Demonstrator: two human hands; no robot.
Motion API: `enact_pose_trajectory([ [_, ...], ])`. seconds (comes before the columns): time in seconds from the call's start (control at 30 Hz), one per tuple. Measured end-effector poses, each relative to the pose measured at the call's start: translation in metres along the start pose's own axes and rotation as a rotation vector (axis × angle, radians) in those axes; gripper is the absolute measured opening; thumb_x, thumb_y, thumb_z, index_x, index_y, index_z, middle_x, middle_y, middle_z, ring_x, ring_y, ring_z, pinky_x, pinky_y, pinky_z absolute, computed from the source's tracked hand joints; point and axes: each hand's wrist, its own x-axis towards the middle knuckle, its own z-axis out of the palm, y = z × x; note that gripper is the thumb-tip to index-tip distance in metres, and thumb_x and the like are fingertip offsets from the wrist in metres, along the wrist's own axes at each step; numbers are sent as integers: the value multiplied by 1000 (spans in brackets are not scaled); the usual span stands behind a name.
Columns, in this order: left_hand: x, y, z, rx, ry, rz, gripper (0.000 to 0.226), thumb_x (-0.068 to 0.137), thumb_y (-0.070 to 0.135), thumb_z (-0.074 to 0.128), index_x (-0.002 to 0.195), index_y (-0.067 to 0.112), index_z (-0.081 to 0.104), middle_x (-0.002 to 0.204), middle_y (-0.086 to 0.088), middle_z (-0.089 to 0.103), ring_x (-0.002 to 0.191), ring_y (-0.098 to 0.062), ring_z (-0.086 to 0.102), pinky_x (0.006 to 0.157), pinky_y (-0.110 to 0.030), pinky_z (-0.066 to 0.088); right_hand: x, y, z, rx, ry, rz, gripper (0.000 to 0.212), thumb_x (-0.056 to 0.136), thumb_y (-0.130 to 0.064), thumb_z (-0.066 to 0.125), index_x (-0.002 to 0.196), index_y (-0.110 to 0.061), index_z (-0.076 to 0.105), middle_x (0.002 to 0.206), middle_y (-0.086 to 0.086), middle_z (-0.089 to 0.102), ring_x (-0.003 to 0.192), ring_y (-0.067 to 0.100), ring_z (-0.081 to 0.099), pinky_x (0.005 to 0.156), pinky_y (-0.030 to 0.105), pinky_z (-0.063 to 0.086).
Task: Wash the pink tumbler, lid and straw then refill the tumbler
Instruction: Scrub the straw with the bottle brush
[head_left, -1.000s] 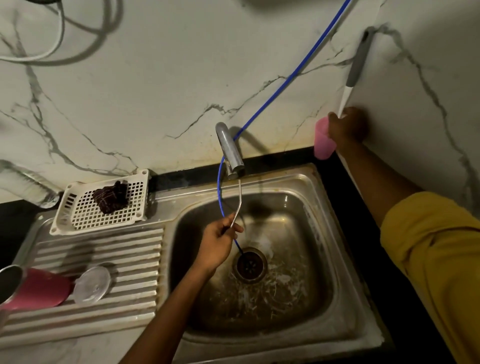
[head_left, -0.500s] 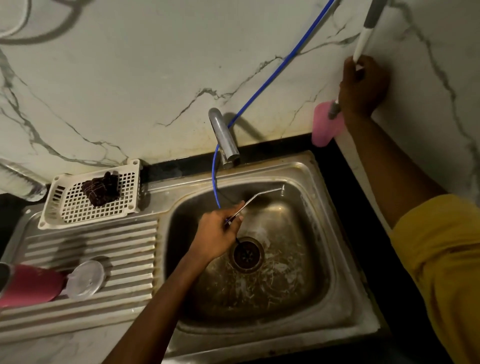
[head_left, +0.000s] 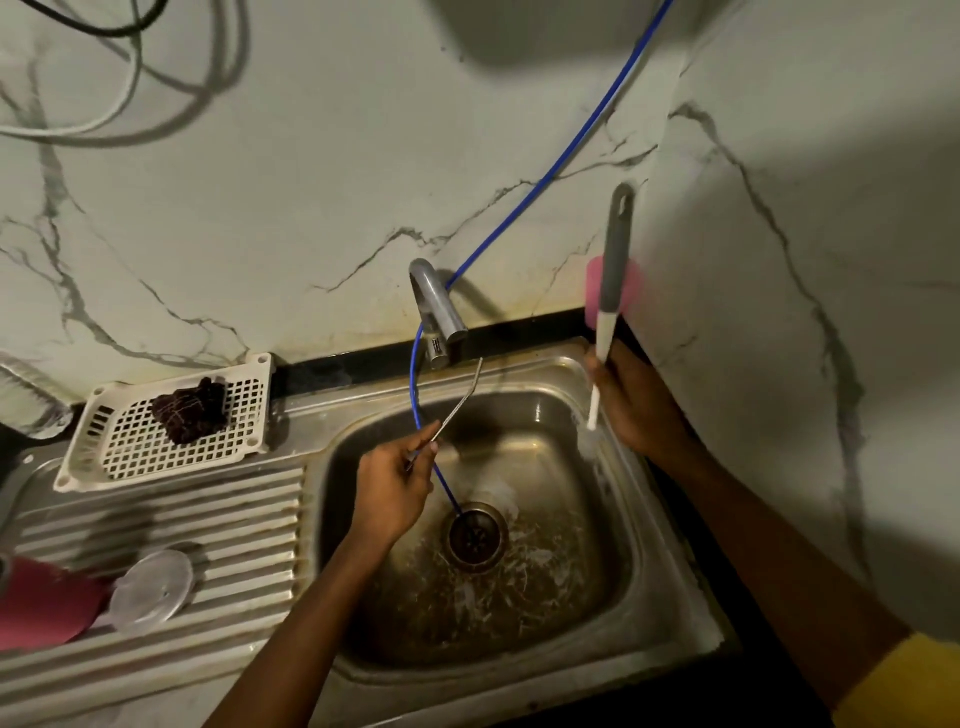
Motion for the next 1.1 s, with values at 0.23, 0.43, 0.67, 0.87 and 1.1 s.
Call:
enact_pose_trajectory([
  [0.23,-18,-7,-18,-202,-89,-213,30,92,0,67,89,27,79,93,14,78,96,1,70,91,-23,54,-88,4,57,-36,-300,-46,21,104,-39,42,118,-32,56,96,-3,57,76,7,57,68,31,48],
  [0.43,-53,-11,-37,-329,-150,-371,22,89,-10,63,81,4,77,74,11,75,77,6,68,77,-12,47,-99,-29,93,-67,-398,-263,35,101,-31,52,136,-25,52,136,-11,45,114,9,57,89,38,52],
  [0.67,-79,-14,-53,-473,-143,-435,30,92,-9,58,82,12,77,62,4,71,55,-5,55,56,-15,41,-90,-44,123,-44,-470,-319,22,99,-33,56,117,-23,63,107,-10,63,95,8,61,81,34,51],
  [0.87,-95,-39,-62,-467,-126,-453,23,97,0,60,85,14,74,61,3,69,59,-12,55,57,-20,44,-85,-38,126,-64,-425,-204,21,100,-34,55,104,-16,65,90,-3,63,80,14,59,72,45,50],
  [1.1,-101,-51,-72,-318,-236,-378,15,98,7,61,92,5,75,61,5,68,56,-2,56,60,-17,47,-82,-38,120,-87,-483,-144,18,99,-26,61,98,-9,67,80,1,62,72,14,58,68,44,48],
])
